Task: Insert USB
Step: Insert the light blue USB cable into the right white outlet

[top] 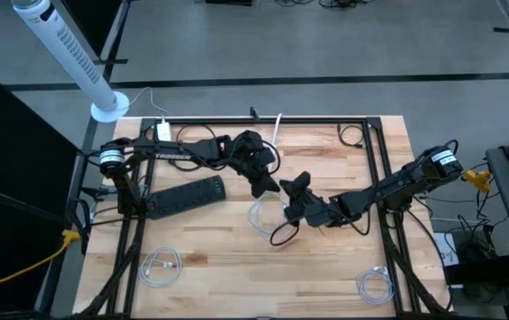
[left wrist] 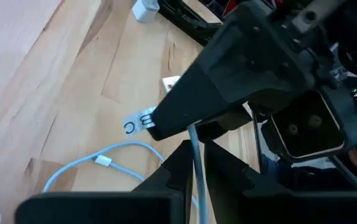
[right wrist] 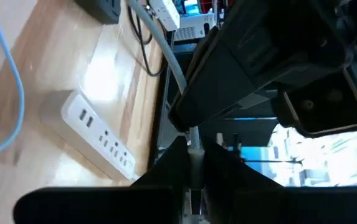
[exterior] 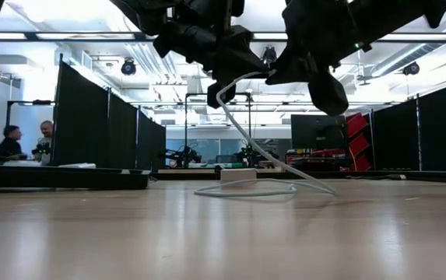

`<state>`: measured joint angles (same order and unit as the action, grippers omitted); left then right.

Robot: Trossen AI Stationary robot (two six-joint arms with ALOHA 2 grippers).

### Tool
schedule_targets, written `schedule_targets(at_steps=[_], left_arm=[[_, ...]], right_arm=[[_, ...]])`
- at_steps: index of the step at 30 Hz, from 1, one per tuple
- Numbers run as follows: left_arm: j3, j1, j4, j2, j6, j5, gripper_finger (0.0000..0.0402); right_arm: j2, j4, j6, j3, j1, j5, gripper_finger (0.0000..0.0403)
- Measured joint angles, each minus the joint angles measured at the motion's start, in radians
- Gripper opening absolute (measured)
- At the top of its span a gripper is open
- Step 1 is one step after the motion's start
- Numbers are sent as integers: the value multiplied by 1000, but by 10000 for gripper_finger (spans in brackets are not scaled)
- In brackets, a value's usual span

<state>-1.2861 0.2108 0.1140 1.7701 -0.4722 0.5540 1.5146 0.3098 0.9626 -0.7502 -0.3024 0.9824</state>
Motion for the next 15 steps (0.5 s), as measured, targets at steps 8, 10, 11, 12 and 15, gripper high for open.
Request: schedule_targets(at_steps=[8, 10, 11, 12, 15], left_arm=[[0, 1, 97, -68, 107, -93, 55], [0, 1, 129, -88, 126, -123, 58], [0, 1, 142, -99, 130, -138, 59], [0, 0, 155, -111, 138, -157, 60], [1, -1, 212, -144, 177, -233, 61]], right_arm=[[-2, -59, -199, 1, 47, -197, 17], [-4, -68, -244, 2, 76, -262, 17], [-6, -71, -271, 4, 95, -309, 17], [-8, -70, -302, 5, 115, -370, 17], [-13, -46, -400, 7, 199, -594, 17]])
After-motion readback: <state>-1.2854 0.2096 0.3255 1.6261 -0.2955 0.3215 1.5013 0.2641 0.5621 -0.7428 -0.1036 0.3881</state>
